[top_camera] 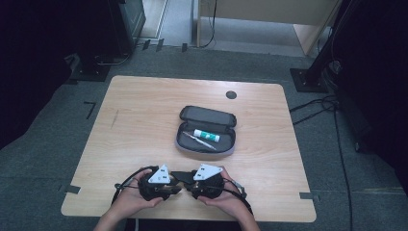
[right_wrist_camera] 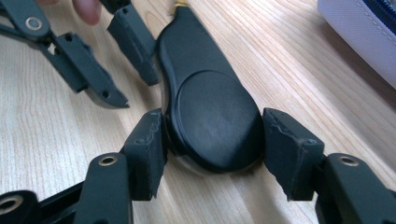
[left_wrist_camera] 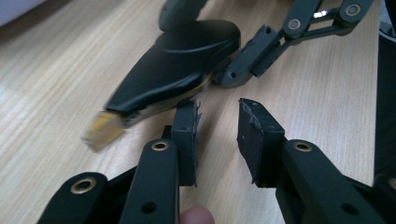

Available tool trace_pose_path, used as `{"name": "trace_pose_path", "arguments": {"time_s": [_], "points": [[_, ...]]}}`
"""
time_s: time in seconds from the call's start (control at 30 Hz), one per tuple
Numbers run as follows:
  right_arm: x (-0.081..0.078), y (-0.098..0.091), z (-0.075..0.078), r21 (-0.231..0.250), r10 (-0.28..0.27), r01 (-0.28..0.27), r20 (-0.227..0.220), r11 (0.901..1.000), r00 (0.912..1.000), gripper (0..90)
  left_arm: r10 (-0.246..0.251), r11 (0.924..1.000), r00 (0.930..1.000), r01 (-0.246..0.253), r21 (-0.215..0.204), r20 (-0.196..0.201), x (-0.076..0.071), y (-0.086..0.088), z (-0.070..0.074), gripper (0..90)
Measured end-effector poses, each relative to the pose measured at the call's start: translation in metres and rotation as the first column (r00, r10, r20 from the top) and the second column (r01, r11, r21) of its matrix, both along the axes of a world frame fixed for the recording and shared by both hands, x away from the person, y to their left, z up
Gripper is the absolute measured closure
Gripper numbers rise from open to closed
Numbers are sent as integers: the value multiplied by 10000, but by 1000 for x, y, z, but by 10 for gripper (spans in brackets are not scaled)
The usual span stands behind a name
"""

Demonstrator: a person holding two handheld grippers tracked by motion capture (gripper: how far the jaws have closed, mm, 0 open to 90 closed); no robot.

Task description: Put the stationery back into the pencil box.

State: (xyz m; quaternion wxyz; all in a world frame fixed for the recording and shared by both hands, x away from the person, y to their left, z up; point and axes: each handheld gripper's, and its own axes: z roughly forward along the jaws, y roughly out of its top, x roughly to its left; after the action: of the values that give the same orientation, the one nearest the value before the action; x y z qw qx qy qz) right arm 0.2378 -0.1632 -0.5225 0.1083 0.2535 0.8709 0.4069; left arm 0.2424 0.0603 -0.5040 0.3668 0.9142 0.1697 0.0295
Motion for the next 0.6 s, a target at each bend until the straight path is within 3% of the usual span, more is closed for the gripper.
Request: {"name": "trace_pose_path", "arguments": {"time_s": [0.4,0.6], "points": [[-1,2,0,61,217,-218,70,9997,9997,529,80,10000,9998,-81,56,164,1,-2,-4,658],[-2,3,0,47,176,-177,81,9998,9998,534,85,10000,9997,-85,-7,246,1,-1,-4,653]]}}
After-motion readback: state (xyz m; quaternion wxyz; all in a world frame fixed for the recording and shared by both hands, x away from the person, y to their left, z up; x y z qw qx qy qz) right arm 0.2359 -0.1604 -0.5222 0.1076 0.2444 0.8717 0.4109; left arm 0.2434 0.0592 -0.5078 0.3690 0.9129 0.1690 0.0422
